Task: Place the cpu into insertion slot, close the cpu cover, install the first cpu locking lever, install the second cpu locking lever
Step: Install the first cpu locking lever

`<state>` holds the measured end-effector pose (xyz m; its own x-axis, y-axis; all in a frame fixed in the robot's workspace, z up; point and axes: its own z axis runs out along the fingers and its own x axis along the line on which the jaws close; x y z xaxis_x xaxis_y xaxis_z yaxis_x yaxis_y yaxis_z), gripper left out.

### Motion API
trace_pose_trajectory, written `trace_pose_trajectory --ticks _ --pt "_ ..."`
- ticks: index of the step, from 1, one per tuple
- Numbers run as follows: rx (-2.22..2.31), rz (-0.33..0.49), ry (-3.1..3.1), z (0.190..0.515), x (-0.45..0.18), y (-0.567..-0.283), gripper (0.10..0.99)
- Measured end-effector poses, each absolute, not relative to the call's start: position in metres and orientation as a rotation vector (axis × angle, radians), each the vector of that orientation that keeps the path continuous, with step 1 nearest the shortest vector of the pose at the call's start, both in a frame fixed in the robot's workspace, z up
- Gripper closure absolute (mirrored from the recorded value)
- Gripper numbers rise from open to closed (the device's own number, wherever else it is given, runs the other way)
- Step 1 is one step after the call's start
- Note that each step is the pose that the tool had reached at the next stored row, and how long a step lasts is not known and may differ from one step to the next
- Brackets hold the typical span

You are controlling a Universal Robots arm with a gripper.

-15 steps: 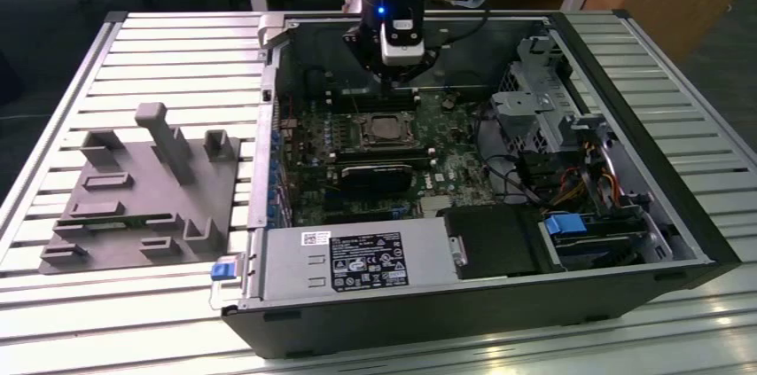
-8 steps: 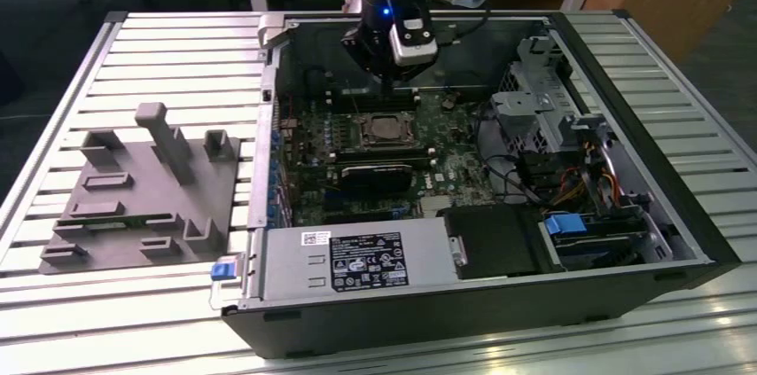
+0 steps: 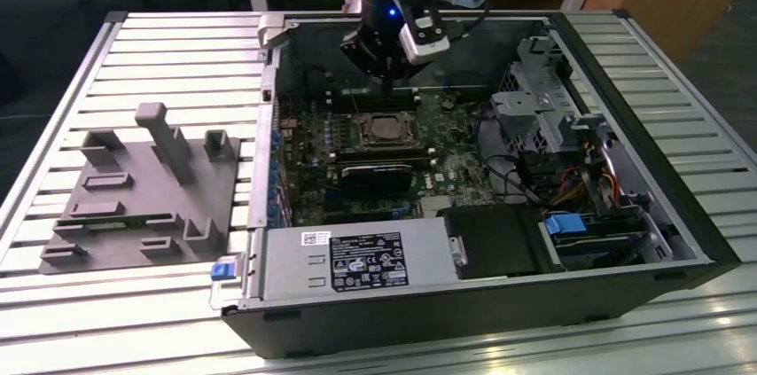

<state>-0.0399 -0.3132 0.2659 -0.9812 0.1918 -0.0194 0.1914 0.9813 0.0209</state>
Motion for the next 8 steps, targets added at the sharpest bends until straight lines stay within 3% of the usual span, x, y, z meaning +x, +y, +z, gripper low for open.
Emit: trace_pose_trajectory --ticks 8 --pt "0.083 0.032 3.12 0.2656 -0.04 -0.3133 0.98"
